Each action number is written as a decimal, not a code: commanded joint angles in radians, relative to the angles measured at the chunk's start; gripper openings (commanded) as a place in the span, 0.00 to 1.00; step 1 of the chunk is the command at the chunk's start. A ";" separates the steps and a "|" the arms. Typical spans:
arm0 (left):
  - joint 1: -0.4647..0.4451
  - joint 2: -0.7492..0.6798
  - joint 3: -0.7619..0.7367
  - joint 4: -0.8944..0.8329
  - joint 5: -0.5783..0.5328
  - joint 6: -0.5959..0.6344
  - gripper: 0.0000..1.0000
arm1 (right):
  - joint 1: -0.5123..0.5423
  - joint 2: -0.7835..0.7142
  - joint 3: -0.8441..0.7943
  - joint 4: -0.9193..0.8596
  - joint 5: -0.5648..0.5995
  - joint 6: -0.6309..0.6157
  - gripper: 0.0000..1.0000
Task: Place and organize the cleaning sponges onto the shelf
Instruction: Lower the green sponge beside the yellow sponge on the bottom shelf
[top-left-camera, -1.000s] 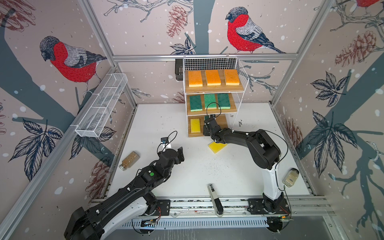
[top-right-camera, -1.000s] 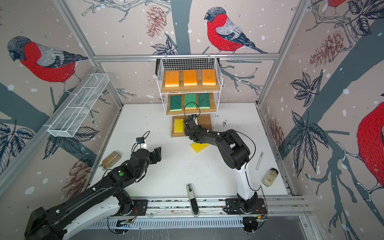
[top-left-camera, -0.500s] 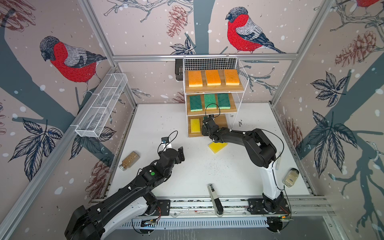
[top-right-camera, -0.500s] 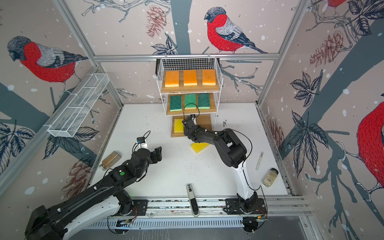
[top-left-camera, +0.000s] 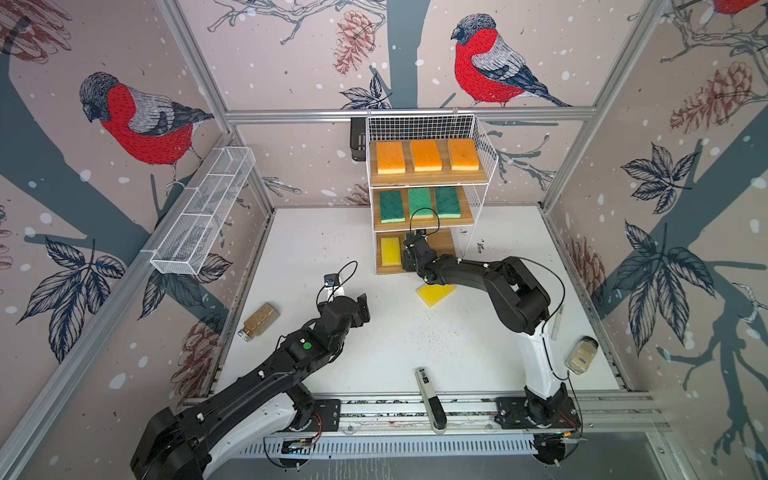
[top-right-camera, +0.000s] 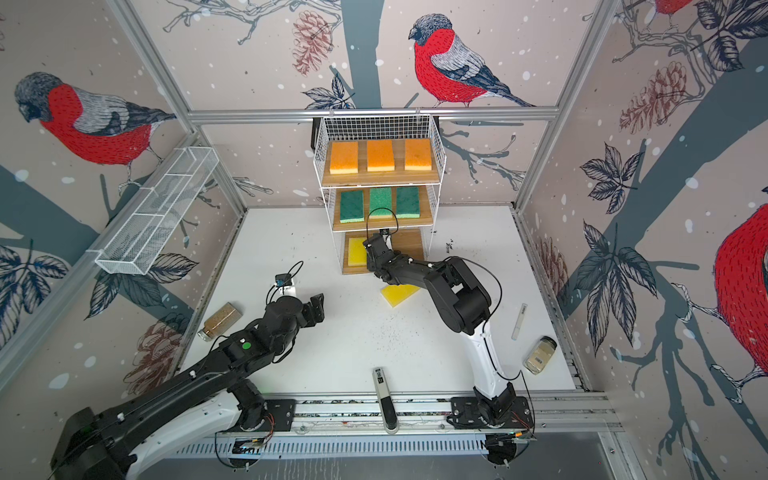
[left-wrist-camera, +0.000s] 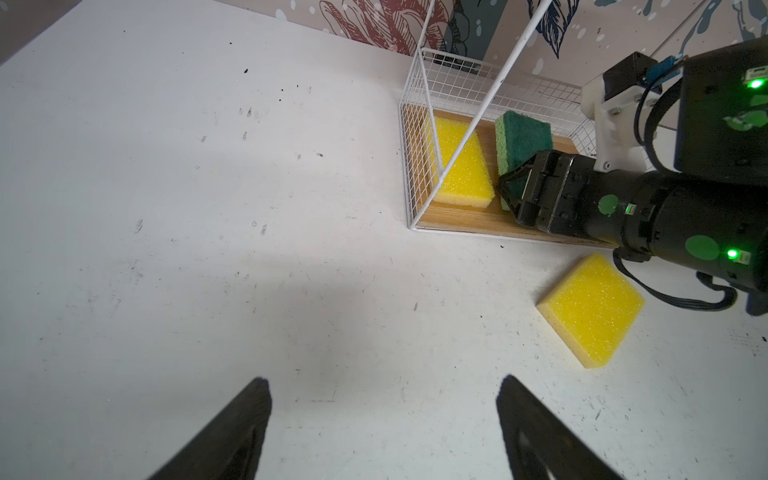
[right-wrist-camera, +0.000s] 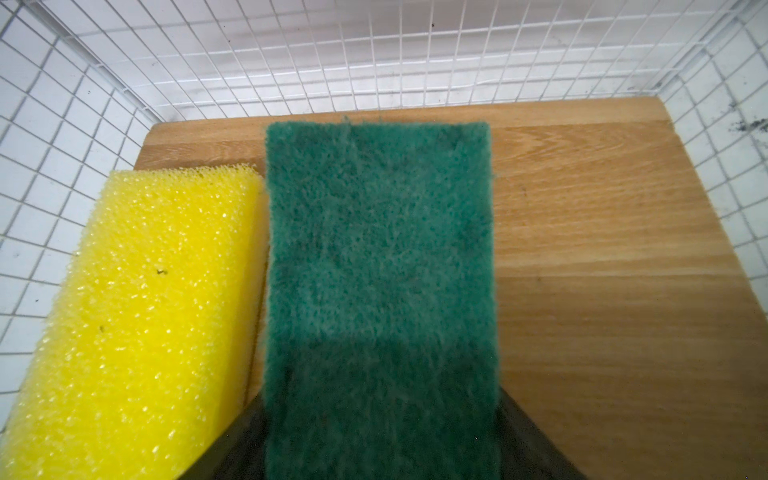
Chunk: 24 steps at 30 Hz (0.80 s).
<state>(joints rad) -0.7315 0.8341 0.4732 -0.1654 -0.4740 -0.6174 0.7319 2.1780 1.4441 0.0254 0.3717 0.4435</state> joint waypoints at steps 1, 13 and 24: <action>0.001 -0.001 0.015 0.009 -0.015 0.011 0.86 | 0.001 0.009 0.017 -0.009 0.008 -0.017 0.72; 0.001 -0.010 0.035 -0.015 -0.023 0.009 0.86 | 0.001 -0.006 0.019 -0.040 0.029 0.000 0.76; 0.000 -0.008 0.047 -0.031 -0.027 0.007 0.86 | -0.004 -0.002 0.013 -0.051 0.038 0.025 0.73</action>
<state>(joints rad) -0.7315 0.8253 0.5102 -0.1886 -0.4797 -0.6125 0.7303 2.1811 1.4578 -0.0143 0.3893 0.4469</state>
